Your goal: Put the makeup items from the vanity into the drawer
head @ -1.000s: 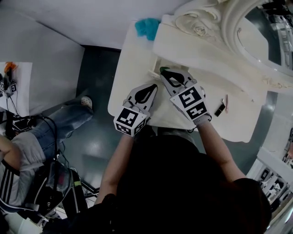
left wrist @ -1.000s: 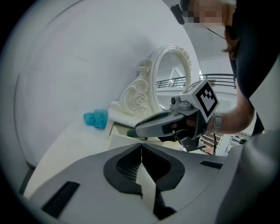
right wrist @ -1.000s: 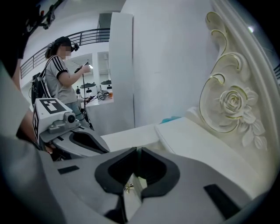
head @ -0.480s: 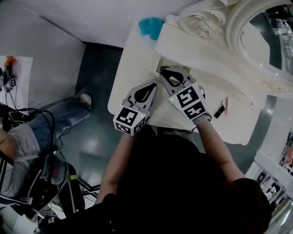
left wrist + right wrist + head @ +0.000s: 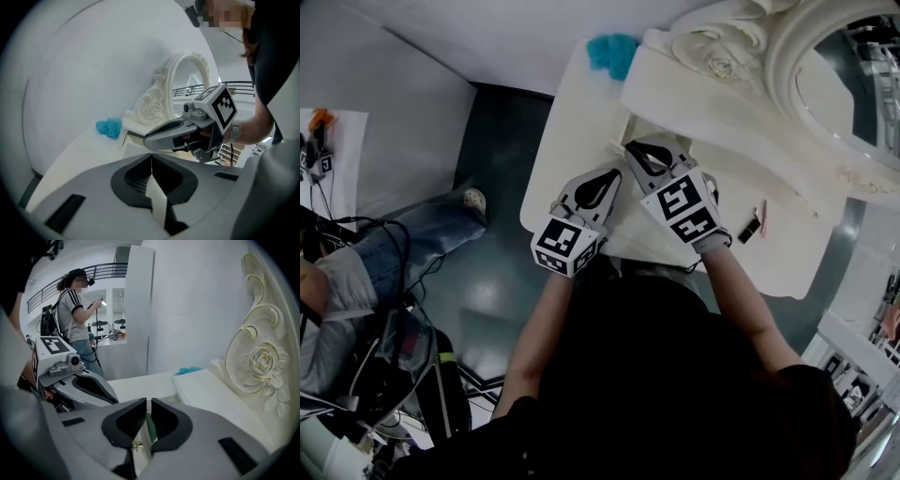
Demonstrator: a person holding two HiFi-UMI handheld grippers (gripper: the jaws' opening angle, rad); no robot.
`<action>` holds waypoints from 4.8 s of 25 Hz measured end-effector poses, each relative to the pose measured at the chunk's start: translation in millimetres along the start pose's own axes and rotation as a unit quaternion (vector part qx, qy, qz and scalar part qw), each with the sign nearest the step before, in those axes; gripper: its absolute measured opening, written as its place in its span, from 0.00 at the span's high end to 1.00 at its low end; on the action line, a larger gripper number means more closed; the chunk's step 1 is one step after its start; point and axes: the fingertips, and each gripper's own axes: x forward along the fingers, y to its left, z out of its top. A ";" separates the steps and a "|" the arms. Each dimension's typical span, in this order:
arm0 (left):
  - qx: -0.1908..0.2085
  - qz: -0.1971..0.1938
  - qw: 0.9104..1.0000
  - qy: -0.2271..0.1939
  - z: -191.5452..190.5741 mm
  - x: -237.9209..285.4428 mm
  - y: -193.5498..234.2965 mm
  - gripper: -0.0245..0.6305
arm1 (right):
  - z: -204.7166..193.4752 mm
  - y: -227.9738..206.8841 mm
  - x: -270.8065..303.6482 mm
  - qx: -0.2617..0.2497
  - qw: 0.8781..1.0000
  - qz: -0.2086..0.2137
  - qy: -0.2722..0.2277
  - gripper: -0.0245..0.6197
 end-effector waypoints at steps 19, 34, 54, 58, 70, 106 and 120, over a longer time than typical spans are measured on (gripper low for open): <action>0.004 -0.025 1.000 0.011 -5.1 7.0 -23.6 0.94 | -25.5 16.1 -35.2 0.052 0.998 0.007 -0.027 0.93; 0.029 -0.091 0.995 0.034 -12.5 28.4 -60.5 0.95 | -63.1 24.8 -74.6 0.120 0.991 -0.029 -0.045 0.93; 0.054 -0.180 0.979 0.082 -31.5 58.5 -119.7 0.95 | -110.2 20.9 -120.0 0.207 0.971 -0.099 -0.067 0.93; 0.062 -0.201 0.973 0.092 -37.8 66.8 -135.7 0.95 | -125.3 19.8 -130.5 0.227 0.964 -0.116 -0.070 0.93; 0.081 -0.261 0.952 0.135 -65.6 88.3 -184.9 0.95 | -169.1 16.2 -163.5 0.279 0.943 -0.166 -0.073 0.93; 0.085 -0.283 0.938 0.180 -108.3 146.4 -264.7 0.95 | -323.0 -41.2 -204.9 0.426 0.858 -0.287 0.012 0.66; 0.072 -0.279 0.943 0.167 -93.6 154.2 -256.8 0.95 | -325.5 -46.1 -195.6 0.369 0.885 -0.278 0.052 0.78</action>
